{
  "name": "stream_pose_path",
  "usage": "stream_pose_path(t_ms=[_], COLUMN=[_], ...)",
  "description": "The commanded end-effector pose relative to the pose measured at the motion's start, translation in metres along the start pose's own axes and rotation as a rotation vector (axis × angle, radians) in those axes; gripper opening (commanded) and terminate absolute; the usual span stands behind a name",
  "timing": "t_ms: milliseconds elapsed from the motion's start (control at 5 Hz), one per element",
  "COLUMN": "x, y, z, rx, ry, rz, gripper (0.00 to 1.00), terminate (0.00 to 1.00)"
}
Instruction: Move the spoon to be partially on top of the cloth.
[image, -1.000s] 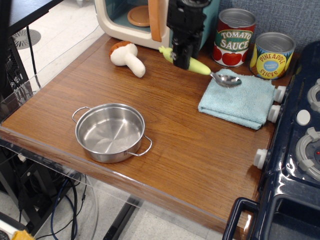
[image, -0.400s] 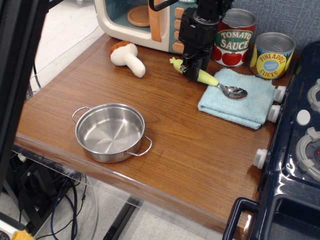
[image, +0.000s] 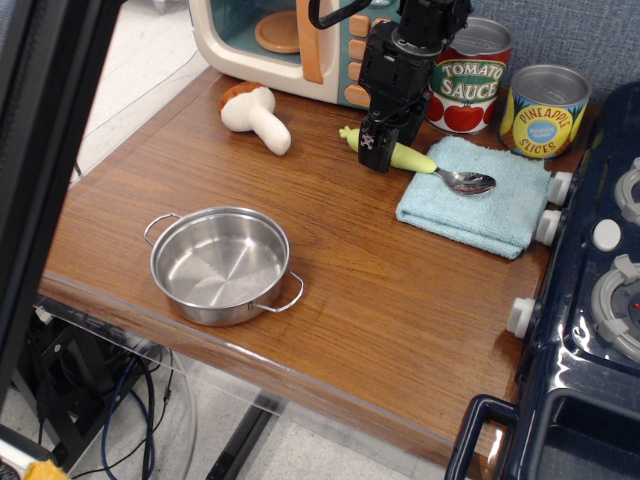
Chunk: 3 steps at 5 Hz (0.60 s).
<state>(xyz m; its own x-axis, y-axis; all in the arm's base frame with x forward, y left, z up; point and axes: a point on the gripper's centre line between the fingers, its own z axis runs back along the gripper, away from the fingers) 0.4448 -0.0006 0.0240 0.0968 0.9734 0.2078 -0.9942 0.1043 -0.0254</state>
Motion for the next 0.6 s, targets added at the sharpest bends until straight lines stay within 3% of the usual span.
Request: stream_pose_path(t_ms=[0,400], x=[0.013,0.033], y=[0.003,0.012], z=[0.047,0.101], rx=[-0.090,-0.122], ry=[-0.010,-0.044], rz=[0.011,0.039], gripper=[1.00,1.00], terminate=[0.00,0.00])
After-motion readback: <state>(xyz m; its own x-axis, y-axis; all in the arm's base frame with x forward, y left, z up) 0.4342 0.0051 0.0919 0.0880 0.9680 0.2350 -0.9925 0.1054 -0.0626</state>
